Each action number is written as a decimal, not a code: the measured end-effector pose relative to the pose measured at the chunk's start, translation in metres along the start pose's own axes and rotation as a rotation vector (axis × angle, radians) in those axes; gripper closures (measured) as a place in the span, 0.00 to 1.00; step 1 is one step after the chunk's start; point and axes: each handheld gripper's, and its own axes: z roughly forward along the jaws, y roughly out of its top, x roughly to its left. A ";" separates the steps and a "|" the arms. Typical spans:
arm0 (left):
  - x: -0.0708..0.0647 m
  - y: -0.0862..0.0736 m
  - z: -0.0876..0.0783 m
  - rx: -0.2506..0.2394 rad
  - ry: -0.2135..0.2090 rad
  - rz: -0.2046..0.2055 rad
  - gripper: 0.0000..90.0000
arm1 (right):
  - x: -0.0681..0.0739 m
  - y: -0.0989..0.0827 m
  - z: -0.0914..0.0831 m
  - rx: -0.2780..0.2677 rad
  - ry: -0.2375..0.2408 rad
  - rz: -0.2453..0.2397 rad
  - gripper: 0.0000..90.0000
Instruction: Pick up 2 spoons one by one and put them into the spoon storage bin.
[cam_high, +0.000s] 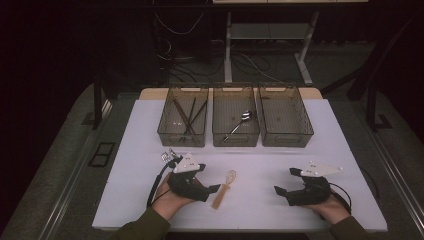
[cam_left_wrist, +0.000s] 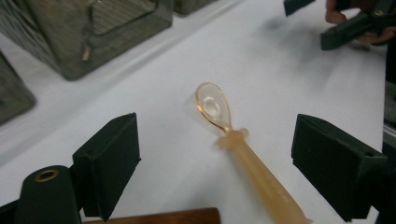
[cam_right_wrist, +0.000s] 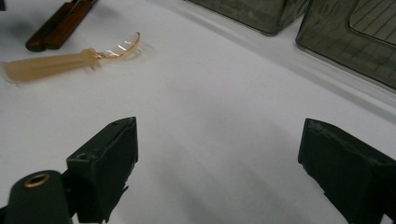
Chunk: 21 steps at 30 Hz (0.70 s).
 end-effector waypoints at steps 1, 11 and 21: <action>-0.002 -0.001 0.001 0.003 0.000 -0.001 0.18 | -0.001 0.000 0.000 0.001 -0.005 0.001 0.13; -0.014 -0.006 0.009 0.074 -0.032 -0.003 0.39 | -0.004 0.000 -0.003 -0.021 -0.011 0.019 0.13; -0.019 -0.007 0.021 0.145 -0.074 0.002 0.53 | -0.003 0.000 -0.003 -0.023 -0.004 0.014 0.13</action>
